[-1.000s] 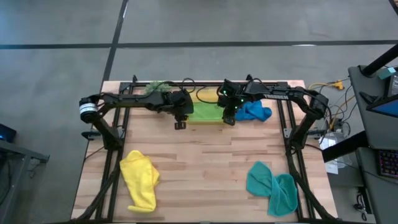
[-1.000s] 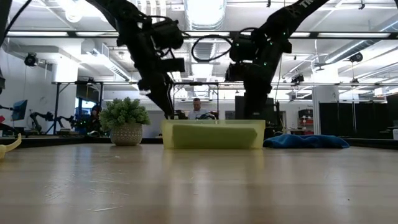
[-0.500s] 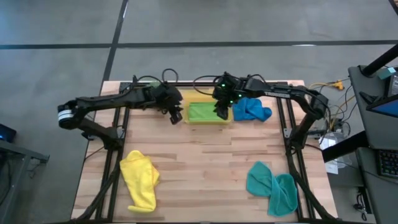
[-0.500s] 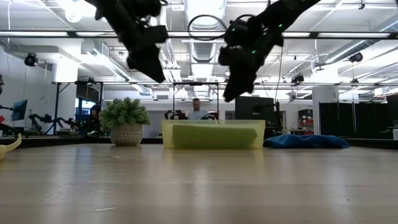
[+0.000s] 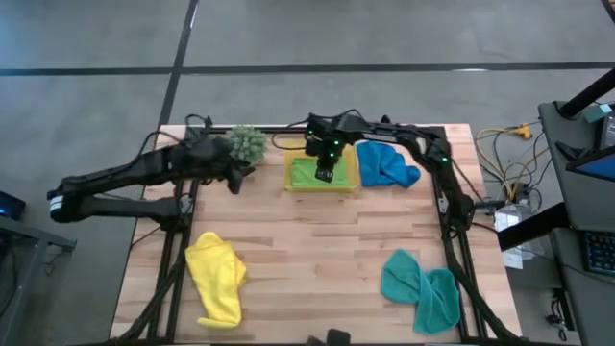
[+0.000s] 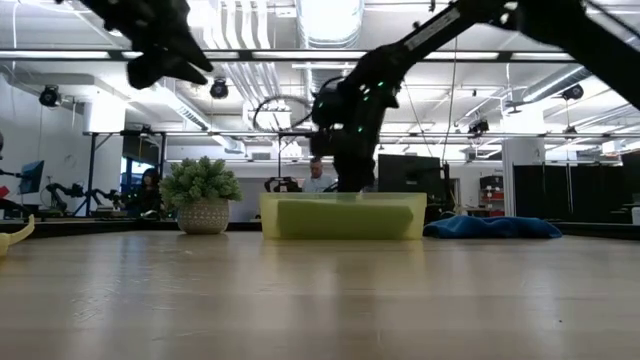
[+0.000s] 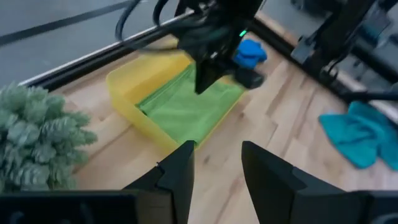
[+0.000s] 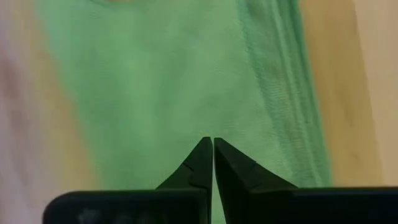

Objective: Fold microfiber towels
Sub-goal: Move the yellow bin to the top of the table

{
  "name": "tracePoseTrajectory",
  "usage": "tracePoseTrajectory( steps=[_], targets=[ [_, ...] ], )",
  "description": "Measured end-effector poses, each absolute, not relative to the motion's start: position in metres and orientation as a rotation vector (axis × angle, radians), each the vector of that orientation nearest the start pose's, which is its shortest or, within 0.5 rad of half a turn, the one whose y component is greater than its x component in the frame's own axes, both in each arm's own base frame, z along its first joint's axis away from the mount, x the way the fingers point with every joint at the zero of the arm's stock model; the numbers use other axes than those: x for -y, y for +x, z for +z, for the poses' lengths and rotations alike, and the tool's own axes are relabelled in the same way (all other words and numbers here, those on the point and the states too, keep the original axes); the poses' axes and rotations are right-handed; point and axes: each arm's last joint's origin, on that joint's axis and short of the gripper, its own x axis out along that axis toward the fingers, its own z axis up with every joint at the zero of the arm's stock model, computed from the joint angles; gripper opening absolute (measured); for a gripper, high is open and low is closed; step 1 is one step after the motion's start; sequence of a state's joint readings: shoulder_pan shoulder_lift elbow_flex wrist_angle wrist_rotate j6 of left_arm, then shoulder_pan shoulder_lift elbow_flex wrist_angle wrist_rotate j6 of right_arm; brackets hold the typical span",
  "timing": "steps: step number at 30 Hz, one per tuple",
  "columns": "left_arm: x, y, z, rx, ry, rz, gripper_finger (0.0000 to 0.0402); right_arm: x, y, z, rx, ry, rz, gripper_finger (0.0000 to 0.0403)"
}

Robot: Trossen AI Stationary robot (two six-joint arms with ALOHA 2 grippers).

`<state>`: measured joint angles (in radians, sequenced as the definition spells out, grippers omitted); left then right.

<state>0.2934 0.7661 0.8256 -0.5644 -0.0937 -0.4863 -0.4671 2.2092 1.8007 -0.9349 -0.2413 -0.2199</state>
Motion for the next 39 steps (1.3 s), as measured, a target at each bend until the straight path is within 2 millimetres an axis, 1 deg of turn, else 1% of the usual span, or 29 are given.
tracePoseTrajectory(
  steps=[2,4,9,15,21,23,24,26,29,31,32,35,39],
  targets=[
    [-0.045,0.139,0.312,-0.372,-0.551,0.499,0.0120,0.200,0.409,0.175,-1.303,0.260,-0.067,0.0009],
    [-0.043,0.132,0.309,-0.351,-0.575,0.503,0.0120,0.203,0.415,0.174,-1.311,0.257,-0.066,0.0009],
    [-0.040,0.124,0.303,-0.326,-0.607,0.511,0.0120,0.210,0.426,0.172,-1.341,0.264,-0.066,0.0009],
    [-0.041,0.127,0.296,-0.349,-0.623,0.520,0.0120,0.214,0.433,0.166,-1.410,0.266,-0.039,0.0009],
    [-0.044,0.135,0.291,-0.391,-0.624,0.531,0.0120,0.219,0.435,0.170,-1.437,0.218,-0.107,0.0009],
    [-0.044,0.138,0.289,-0.406,-0.624,0.534,0.0120,0.221,0.434,0.171,-1.460,0.181,-0.160,0.0009],
    [-0.045,0.139,0.289,-0.411,-0.622,0.535,0.0120,0.223,0.433,0.172,-1.459,0.176,-0.159,0.0009],
    [-0.045,0.141,0.287,-0.423,-0.620,0.531,0.0120,0.225,0.428,0.184,-1.431,0.170,-0.088,0.0009],
    [-0.046,0.144,0.286,-0.438,-0.622,0.526,0.0120,0.227,0.417,0.207,-1.384,0.130,0.033,0.0009],
    [-0.046,0.145,0.285,-0.443,-0.623,0.524,0.0120,0.226,0.409,0.212,-1.386,0.086,0.125,0.0009],
    [-0.046,0.146,0.285,-0.438,-0.623,0.521,0.0120,0.227,0.406,0.211,-1.375,0.084,0.141,0.0009],
    [-0.047,0.150,0.286,-0.415,-0.622,0.514,0.0120,0.232,0.400,0.200,-1.347,0.096,0.170,0.0009],
    [-0.049,0.155,0.290,-0.364,-0.622,0.499,0.0120,0.230,0.389,0.188,-1.353,0.084,0.214,0.0009]
  ],
)
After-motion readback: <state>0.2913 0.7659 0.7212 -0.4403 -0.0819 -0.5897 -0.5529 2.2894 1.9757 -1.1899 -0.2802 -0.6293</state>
